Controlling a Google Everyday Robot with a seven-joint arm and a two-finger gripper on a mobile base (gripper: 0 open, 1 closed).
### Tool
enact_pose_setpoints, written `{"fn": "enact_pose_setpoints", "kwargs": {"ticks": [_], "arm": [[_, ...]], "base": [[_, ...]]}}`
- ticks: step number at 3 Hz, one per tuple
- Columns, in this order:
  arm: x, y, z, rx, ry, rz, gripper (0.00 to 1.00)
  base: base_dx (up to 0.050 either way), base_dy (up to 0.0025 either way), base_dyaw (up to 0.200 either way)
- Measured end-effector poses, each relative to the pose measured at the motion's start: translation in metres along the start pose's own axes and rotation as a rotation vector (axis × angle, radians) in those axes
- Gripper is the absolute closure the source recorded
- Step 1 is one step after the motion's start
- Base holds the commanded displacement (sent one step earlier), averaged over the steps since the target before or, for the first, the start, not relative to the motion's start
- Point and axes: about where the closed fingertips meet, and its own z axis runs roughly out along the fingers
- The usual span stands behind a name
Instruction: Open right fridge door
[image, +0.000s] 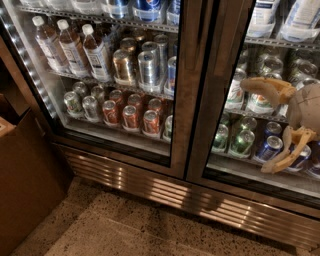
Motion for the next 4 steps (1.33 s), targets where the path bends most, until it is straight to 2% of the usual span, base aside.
{"fn": "enact_pose_setpoints", "kwargs": {"ticks": [1,2,3,4], "arm": [[0.000,0.000,0.000,0.000,0.000,0.000,0.00],[0.002,-0.002,-0.004,0.070,-0.058,0.017,0.00],[0.005,-0.002,-0.014,0.191,-0.120,0.028,0.00],[0.004,-0.002,-0.015,0.191,-0.120,0.028,0.00]], "base": [[0.000,0.00000,0.000],[0.000,0.00000,0.000],[0.000,0.00000,0.000],[0.000,0.00000,0.000]]}}
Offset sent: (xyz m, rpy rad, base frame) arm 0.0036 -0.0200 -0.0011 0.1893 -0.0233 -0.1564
